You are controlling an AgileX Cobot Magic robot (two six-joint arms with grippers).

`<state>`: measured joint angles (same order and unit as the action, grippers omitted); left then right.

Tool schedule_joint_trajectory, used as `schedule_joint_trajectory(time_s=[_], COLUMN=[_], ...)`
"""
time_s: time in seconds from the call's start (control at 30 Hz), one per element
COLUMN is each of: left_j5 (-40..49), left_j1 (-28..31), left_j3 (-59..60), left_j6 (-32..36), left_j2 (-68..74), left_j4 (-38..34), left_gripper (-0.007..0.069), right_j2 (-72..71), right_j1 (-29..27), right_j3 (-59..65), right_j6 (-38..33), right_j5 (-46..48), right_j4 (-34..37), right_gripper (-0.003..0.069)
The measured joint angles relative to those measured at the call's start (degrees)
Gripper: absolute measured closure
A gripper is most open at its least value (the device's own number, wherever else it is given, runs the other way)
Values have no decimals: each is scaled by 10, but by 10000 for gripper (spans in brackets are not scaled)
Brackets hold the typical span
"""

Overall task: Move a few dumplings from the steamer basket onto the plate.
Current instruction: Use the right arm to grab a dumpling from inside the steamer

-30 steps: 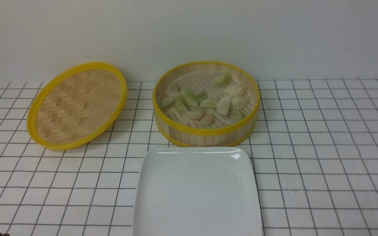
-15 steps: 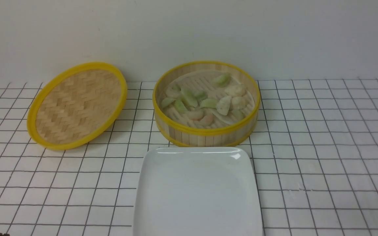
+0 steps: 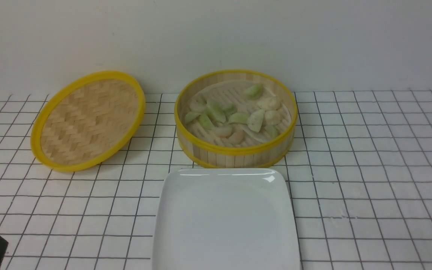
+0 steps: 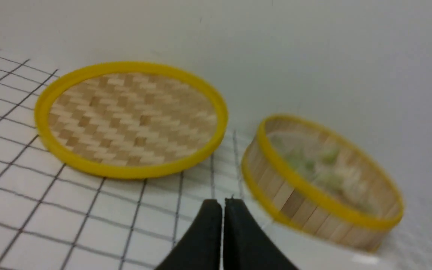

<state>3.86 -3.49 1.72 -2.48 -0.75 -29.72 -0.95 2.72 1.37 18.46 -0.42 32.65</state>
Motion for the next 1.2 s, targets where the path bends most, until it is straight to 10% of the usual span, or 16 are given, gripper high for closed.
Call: schedule_joint_trajectory(time_s=[0.33,0.77,1.2], left_j5=[-145,411,655], left_j1=[0,0,-33], left_j3=[-21,-455,-670], left_j6=[-8,84,122], left_j2=[1,392,738], left_j4=[-142,-6,111], left_gripper=[631,631,631], right_j2=[198,813,1232], right_j1=[0,3,143], right_j3=[-318,-849,-1259], right_j6=[-113,-311,-234], right_j5=[260,692,718], right_j4=[-106,-74,-184], right_gripper=[667,667,662])
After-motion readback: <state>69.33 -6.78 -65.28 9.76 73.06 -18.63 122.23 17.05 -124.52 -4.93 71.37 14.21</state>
